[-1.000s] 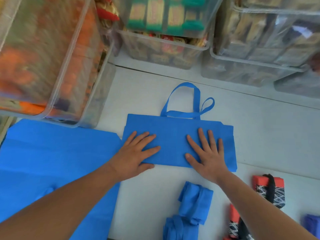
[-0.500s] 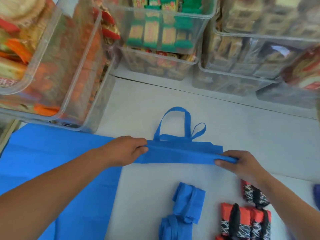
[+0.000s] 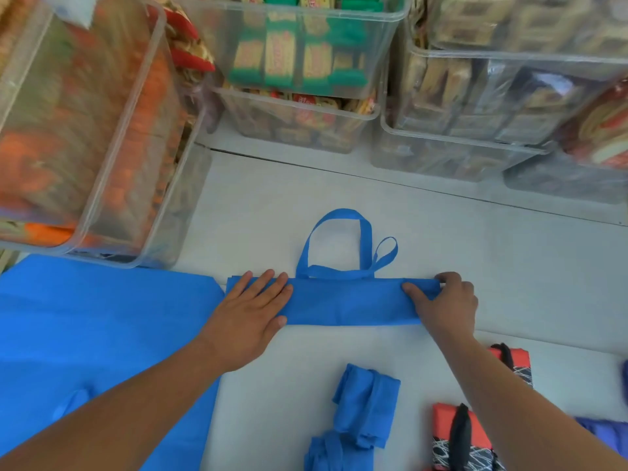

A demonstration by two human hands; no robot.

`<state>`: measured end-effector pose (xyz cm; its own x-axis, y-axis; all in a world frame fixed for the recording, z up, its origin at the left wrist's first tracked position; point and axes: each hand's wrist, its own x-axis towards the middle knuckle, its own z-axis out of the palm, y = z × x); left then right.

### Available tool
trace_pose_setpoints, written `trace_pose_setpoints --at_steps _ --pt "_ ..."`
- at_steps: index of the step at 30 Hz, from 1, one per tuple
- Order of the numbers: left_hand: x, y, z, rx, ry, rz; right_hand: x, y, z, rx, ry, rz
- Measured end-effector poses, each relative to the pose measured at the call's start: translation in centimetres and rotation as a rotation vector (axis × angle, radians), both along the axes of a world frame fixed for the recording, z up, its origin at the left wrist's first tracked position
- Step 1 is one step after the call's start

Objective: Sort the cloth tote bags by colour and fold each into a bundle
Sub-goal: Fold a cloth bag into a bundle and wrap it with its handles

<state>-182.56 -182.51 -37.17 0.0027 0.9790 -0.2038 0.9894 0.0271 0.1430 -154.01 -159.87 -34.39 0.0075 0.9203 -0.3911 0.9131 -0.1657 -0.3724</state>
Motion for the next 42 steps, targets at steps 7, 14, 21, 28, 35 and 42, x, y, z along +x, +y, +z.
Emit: trace_pose_setpoints --at_steps 7,14,21,28,35,42 --pt "-0.7 0.1 -1.5 -0.097 -0.013 0.006 -1.2 1.1 -0.6 -0.135 0.012 -0.267" --pt "0.6 -0.3 0.2 -0.035 -0.051 0.085 -3.1 2.6 2.7 -0.112 0.384 -0.379" --pt "4.5 -7.5 2.4 0.123 -0.083 0.110 -8.2 3.1 6.8 -0.148 0.558 -0.028" --pt "6.9 -13.6 0.0 -0.081 -0.160 0.214 -14.4 -1.2 2.7 0.422 -0.026 0.505" --pt "8.2 -13.6 -0.7 -0.064 -0.153 0.285 -10.9 -13.7 0.1 0.411 0.230 0.837" --pt "8.7 -13.6 -1.3 0.050 -0.195 0.342 -8.9 -16.3 -1.5 0.133 -0.006 1.108"
